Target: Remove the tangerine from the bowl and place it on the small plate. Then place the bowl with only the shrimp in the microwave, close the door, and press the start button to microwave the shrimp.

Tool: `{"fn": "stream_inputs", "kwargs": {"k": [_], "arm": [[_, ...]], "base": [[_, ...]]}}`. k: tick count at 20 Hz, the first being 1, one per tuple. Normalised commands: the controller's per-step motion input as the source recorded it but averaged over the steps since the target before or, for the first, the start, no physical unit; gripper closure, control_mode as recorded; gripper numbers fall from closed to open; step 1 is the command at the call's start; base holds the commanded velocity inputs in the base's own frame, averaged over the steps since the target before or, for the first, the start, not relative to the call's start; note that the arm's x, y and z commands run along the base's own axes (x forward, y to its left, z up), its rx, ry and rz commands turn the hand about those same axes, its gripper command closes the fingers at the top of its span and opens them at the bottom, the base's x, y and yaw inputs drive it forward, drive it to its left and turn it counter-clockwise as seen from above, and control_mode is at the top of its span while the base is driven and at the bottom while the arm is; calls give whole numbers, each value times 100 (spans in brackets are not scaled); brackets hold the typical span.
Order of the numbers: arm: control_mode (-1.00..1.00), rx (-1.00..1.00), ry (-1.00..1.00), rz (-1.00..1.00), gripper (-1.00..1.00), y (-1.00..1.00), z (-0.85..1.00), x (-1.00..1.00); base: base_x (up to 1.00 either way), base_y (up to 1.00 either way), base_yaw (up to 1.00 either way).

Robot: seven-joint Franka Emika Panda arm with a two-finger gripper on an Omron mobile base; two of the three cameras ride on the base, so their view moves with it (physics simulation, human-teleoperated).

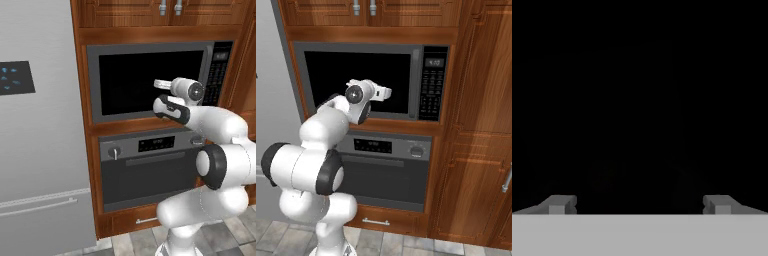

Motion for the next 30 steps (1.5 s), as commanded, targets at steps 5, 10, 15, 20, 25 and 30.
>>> {"fn": "stream_inputs", "kwargs": {"k": [5, 10, 15, 20, 25, 30], "arm": [[-100, 11, 19, 0, -100, -64, 22, -70], [-100, 10, 16, -3, -100, -83, -8, -85], [-100, 15, 6, -12, -100, -96, -40, -79], [-100, 18, 1, -15, -100, -81, -53, -33], [-100, 18, 4, -16, -100, -36, -12, 3], [-100, 27, 2, -11, -100, -21, -15, 1]], "base": [[0, 0, 0], [0, 0, 0], [0, 0, 0], [0, 0, 0], [0, 0, 0], [0, 0, 0]]}}
